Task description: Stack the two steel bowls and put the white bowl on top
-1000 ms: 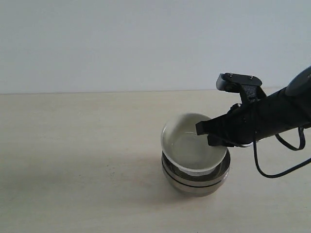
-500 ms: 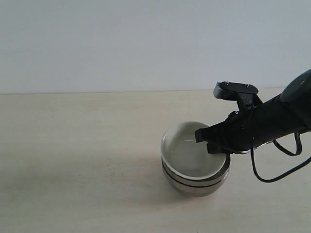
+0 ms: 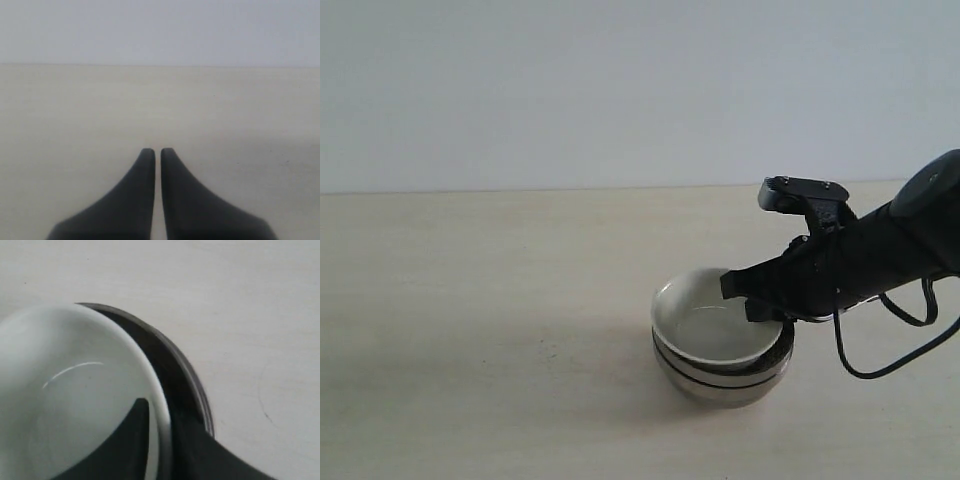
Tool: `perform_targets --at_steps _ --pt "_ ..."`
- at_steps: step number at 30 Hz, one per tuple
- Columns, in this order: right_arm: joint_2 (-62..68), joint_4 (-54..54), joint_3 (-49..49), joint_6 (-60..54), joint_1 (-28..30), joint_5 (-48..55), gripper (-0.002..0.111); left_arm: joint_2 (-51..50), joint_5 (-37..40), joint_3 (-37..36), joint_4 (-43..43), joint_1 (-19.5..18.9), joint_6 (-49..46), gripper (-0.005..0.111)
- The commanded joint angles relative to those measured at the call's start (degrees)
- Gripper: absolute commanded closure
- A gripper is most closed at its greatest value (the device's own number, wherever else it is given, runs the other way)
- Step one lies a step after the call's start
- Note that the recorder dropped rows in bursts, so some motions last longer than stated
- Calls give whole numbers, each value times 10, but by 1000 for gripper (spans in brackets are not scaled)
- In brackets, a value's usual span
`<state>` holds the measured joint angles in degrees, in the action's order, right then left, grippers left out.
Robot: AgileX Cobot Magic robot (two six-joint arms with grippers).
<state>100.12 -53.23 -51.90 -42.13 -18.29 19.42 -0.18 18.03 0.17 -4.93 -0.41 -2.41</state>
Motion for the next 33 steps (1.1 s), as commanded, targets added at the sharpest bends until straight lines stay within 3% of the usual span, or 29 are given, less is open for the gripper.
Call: perform_targets --at_steps 1,3,14,16,22,33 --pt "-2 0 -2 -4 0 -11 70 2 -4 -2 0 3 3 103" --pt "-8 0 -2 -4 0 -23 59 2 -4 -2 0 3 3 103" --pt "-97 0 -2 -2 0 -30 61 2 -4 -2 0 3 3 103" --pt "-97 0 -2 -2 0 -10 69 2 -4 -2 0 3 3 103" --pt "-96 0 -2 -6 -20 29 108 2 -4 -2 0 3 3 103" --pt "-45 -2 -1 -15 -133 -80 108 2 -4 -2 0 3 3 103"
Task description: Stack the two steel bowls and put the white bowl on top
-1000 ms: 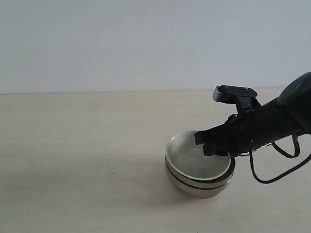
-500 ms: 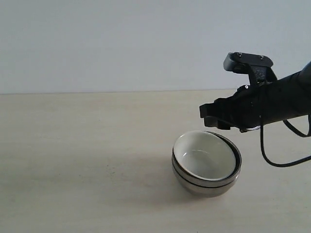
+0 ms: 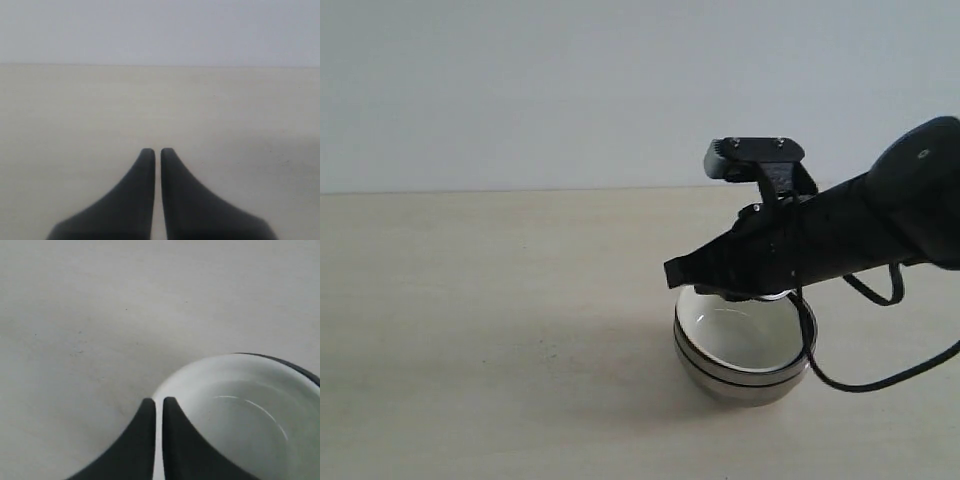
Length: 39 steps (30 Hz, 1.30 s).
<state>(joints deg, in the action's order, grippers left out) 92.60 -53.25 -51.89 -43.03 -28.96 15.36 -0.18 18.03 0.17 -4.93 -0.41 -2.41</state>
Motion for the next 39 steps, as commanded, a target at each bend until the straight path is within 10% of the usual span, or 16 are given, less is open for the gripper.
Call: perform_targets --at_steps 1,39 --pt "37 -1 -1 -6 -29 -44 108 2 -4 -2 0 3 3 103" --pt "88 -1 -10 -8 -65 -134 108 2 -4 -2 0 3 3 103"
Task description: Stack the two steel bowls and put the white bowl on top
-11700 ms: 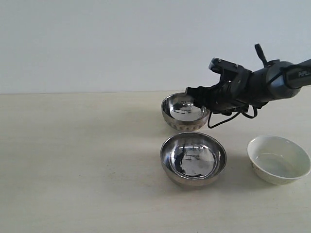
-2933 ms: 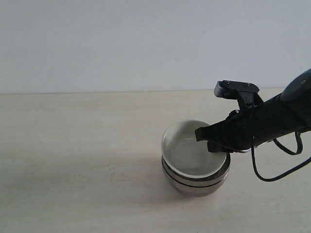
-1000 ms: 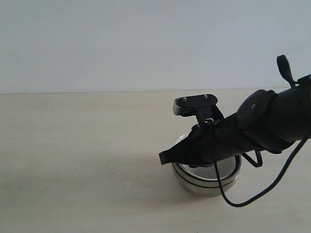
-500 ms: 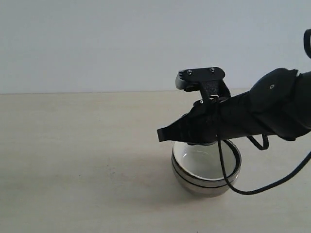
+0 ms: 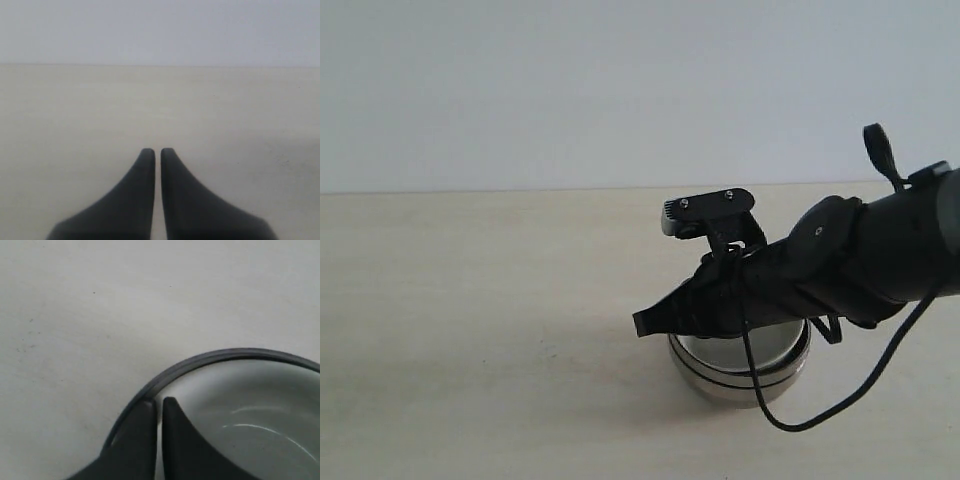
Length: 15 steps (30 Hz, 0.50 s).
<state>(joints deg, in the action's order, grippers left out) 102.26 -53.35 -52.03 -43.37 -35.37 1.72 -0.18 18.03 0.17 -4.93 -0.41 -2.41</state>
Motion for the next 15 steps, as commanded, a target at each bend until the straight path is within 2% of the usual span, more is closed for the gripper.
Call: perform_targets --at_steps 1,5,9,15 --pt "-12 0 -10 -4 -1 3 108 2 -4 -2 0 3 3 103" --pt "-37 0 -12 -11 -1 5 108 2 -4 -2 0 3 3 103" --pt "-68 0 -12 -72 6 26 108 2 -4 -2 0 3 3 103" --pt "-81 1 -12 -39 88 83 108 2 -4 -2 0 3 3 103"
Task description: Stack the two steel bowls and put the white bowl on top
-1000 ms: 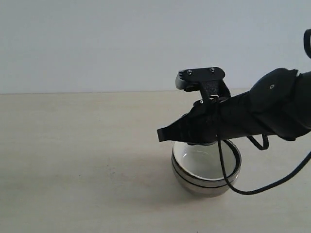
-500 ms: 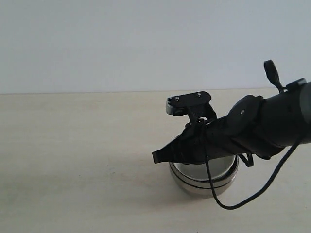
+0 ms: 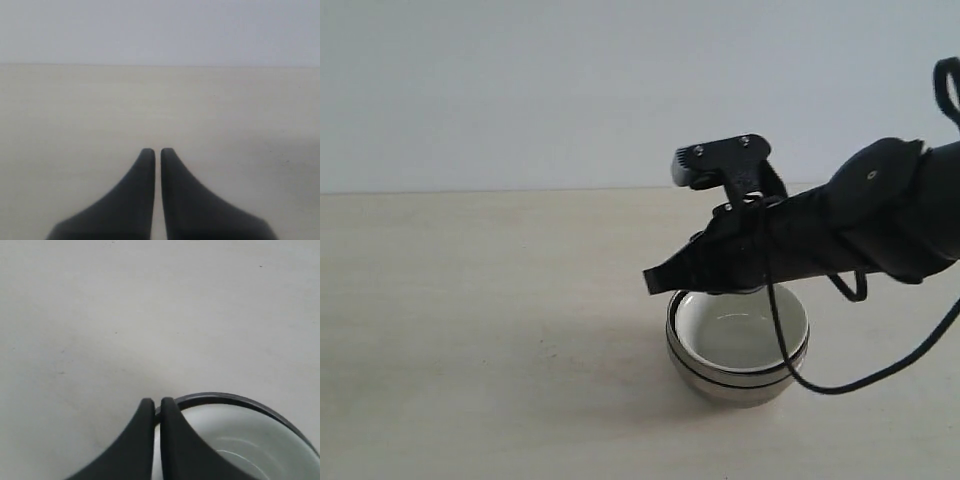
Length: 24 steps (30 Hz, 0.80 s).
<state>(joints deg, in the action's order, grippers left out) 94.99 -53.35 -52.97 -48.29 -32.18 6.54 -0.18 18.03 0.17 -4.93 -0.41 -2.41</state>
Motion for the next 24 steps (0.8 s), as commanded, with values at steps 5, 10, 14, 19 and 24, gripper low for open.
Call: perform_targets --at_steps 5,10,14,19,24 --pt "-9 1 23 10 119 54 108 2 -4 -2 0 3 3 103" --pt "-9 2 61 4 152 37 108 2 -4 -2 0 3 3 103" --pt "-9 2 72 -1 156 28 108 2 -4 -2 0 3 3 103" --pt "-12 2 72 -1 156 31 108 2 -4 -2 0 3 3 103" --pt "-28 -4 67 9 156 50 108 2 -4 -2 0 3 3 103"
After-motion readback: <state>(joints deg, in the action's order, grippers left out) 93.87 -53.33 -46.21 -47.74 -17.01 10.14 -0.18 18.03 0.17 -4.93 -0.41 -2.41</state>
